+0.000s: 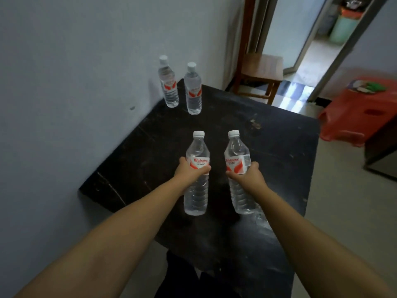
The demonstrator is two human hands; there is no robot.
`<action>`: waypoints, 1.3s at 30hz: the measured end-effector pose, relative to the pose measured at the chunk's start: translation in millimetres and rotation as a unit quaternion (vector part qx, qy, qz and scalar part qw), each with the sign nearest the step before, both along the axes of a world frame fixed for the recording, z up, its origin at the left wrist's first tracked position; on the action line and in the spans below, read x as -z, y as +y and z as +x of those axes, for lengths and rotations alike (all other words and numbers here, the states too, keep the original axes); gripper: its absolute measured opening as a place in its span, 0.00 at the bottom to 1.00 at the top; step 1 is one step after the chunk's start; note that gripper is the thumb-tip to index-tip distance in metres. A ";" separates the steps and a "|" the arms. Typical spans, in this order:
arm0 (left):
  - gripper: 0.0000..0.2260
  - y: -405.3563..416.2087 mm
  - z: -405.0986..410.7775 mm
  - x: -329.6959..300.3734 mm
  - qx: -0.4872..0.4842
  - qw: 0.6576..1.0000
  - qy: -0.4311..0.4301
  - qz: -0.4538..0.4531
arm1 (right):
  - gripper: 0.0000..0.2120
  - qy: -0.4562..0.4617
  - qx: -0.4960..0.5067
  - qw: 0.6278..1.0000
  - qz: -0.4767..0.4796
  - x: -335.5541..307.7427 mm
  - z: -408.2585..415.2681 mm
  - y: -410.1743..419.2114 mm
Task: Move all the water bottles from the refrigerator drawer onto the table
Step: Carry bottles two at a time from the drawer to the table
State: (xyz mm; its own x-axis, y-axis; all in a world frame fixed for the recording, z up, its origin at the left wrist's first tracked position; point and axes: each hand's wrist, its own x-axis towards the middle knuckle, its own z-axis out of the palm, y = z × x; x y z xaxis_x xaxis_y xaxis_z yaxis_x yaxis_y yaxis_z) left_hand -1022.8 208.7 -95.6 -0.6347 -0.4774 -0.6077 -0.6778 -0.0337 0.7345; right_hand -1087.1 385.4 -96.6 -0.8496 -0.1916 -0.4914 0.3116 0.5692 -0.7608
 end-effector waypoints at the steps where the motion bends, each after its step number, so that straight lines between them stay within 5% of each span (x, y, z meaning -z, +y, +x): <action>1: 0.37 -2.0 -15.5 0.0 0.012 1.000 0.010 -0.010 | 0.34 0.004 0.015 1.000 -0.006 0.3 -9.6 -1.0; 17: 0.34 -52.1 -241.3 6.6 0.133 0.970 0.180 -0.093 | 0.35 0.100 0.179 0.971 -0.121 18.3 -189.0 -61.7; 29: 0.32 -54.8 -253.7 29.3 0.175 0.942 0.264 -0.110 | 0.36 0.113 0.186 0.971 -0.100 46.1 -204.5 -67.4; 39: 0.37 -58.5 -248.6 23.7 0.202 0.952 0.194 -0.120 | 0.42 0.057 0.142 0.987 -0.046 38.7 -190.2 -50.2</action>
